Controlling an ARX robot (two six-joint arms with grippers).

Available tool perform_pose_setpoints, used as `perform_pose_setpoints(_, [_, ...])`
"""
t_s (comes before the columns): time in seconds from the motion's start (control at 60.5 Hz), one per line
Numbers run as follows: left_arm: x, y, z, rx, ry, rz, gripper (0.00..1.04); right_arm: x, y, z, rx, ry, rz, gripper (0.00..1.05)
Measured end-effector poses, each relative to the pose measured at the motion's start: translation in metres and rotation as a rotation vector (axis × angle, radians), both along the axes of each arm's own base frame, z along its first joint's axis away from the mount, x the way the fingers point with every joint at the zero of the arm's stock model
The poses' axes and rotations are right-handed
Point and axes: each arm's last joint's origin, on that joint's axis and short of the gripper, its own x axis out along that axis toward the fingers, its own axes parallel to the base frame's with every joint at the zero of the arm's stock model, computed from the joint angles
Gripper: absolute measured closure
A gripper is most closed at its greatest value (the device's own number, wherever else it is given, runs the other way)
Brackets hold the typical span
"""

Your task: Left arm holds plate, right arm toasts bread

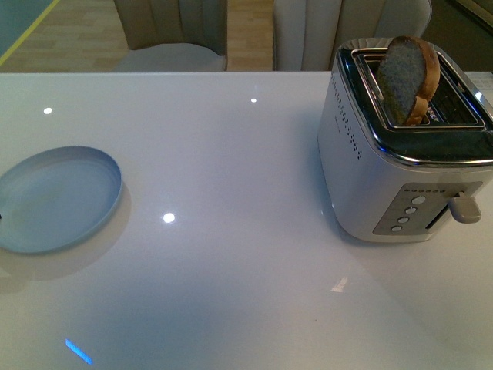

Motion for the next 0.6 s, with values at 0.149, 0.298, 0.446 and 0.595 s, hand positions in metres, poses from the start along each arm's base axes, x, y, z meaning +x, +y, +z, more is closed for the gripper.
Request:
perform_pose_setpoints(0.149, [0.000, 0.000, 0.000, -0.003, -0.003, -0.004, 0.97, 0.000, 0.000, 0.000, 0.000, 0.000, 0.000, 0.09])
perform_pose_setpoints(0.298, [0.001, 0.000, 0.003, -0.004, -0.012, -0.009, 0.68, 0.000, 0.000, 0.000, 0.000, 0.000, 0.000, 0.09])
perform_pose_setpoints(0.446, [-0.001, -0.001, 0.022, -0.001, -0.051, -0.018, 0.41, 0.000, 0.000, 0.000, 0.000, 0.000, 0.000, 0.09])
perform_pose_setpoints(0.595, [-0.004, -0.004, 0.055, 0.043, -0.153, -0.017, 0.17, 0.000, 0.000, 0.000, 0.000, 0.000, 0.000, 0.09])
